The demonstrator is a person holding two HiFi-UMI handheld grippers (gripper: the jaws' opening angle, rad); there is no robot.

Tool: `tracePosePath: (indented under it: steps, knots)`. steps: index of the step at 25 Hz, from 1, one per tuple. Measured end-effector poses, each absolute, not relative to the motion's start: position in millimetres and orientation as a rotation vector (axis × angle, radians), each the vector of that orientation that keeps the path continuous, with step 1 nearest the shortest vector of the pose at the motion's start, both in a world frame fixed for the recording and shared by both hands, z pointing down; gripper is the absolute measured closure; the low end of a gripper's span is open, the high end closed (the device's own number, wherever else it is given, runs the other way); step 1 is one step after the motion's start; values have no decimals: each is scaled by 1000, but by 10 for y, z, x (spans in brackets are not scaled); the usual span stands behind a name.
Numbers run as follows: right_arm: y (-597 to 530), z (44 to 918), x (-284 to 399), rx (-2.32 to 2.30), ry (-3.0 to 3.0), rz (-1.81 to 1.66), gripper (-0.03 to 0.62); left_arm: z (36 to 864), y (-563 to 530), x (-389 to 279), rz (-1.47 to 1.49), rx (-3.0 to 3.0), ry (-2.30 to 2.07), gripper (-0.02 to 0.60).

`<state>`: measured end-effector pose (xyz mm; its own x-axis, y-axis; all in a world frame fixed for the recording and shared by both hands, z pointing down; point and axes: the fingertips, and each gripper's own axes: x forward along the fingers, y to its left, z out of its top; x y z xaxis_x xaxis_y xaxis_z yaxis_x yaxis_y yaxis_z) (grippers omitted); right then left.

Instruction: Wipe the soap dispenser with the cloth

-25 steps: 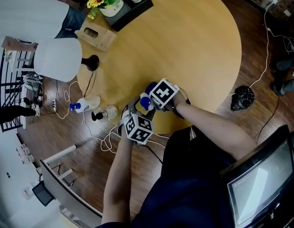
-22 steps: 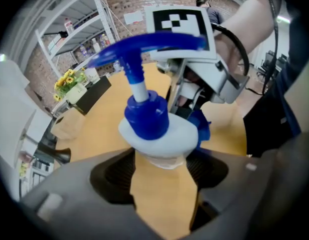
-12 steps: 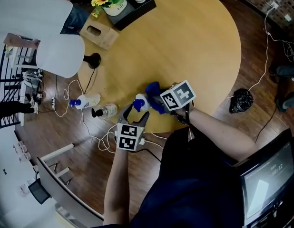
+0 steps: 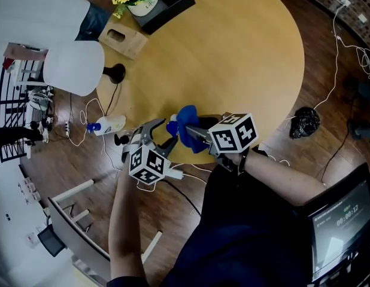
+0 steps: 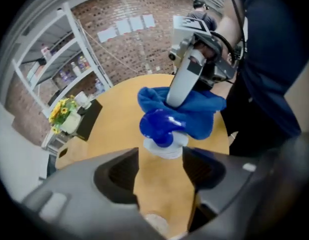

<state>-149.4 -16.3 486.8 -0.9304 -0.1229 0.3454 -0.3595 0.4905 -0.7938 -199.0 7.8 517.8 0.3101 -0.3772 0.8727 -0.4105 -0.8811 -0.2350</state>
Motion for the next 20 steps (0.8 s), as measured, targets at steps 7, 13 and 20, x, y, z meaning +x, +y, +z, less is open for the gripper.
tracePosePath:
  steps: [7,13,20]
  knots:
    - [-272,5114,-1618,406,-2477,1468,490,5285,56,-1876,1785,2549,-632,307]
    - [-282,5237,-1607,217,-2395,1741,490,5274,51,-1862,1854,2577,-627,321]
    - [-200,5853,-1574,231,-2220,1523,490,5240,66,-1841,1866,2596,-657,321]
